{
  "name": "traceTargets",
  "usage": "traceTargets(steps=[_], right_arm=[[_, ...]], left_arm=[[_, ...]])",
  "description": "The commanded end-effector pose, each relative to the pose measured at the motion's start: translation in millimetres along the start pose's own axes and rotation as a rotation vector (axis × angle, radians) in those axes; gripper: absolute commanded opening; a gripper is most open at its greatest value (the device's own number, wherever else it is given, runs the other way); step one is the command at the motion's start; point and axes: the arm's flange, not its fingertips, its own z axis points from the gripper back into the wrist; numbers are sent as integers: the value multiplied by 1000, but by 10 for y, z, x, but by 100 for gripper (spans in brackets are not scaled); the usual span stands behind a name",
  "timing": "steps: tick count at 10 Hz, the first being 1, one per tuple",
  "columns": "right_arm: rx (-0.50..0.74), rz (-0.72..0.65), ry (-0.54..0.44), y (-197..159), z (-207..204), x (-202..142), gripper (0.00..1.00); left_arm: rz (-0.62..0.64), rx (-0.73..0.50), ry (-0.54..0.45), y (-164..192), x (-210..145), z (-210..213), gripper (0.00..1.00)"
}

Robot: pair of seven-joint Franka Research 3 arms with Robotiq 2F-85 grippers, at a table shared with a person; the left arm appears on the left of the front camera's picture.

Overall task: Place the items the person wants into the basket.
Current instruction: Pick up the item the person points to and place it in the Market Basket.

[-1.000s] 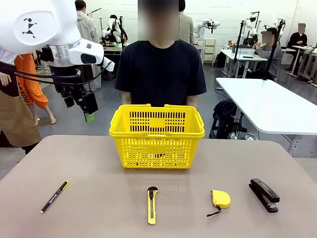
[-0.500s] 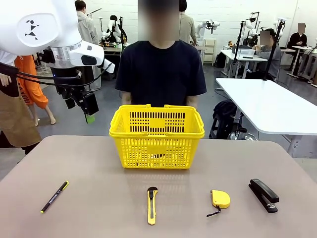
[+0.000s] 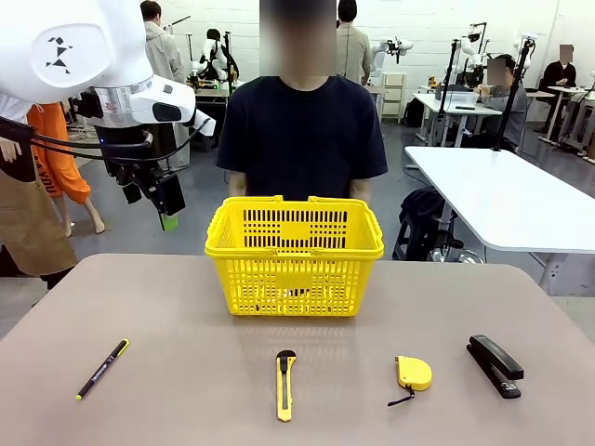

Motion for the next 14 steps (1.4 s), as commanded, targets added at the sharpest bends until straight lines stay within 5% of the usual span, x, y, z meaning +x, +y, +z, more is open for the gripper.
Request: traceTargets(steps=[1, 3, 4, 7, 11, 12, 14], right_arm=[[-5, -9, 15, 0, -13, -6, 100], [-5, -9, 15, 0, -13, -6, 100], [-5, -9, 15, 0, -13, -6, 100], [-5, -9, 15, 0, -13, -6, 100], [-5, -9, 15, 0, -13, -6, 100], [-5, -9, 15, 0, -13, -6, 100], [-5, -9, 15, 0, -13, -6, 100]], left_arm=[[-53, -409, 31, 560, -429, 394, 100], [-91, -534, -15, 820, -1055, 840, 100], [-228, -617, -108, 1012, -1460, 1211, 100], [-234, -506, -379, 1518, -2050, 1624, 100], [-83, -319, -664, 1695, -2731, 1632, 100], [-46, -275, -716, 1734, -2794, 1594, 100], [-8, -273, -632, 1826, -2738, 1409, 100]])
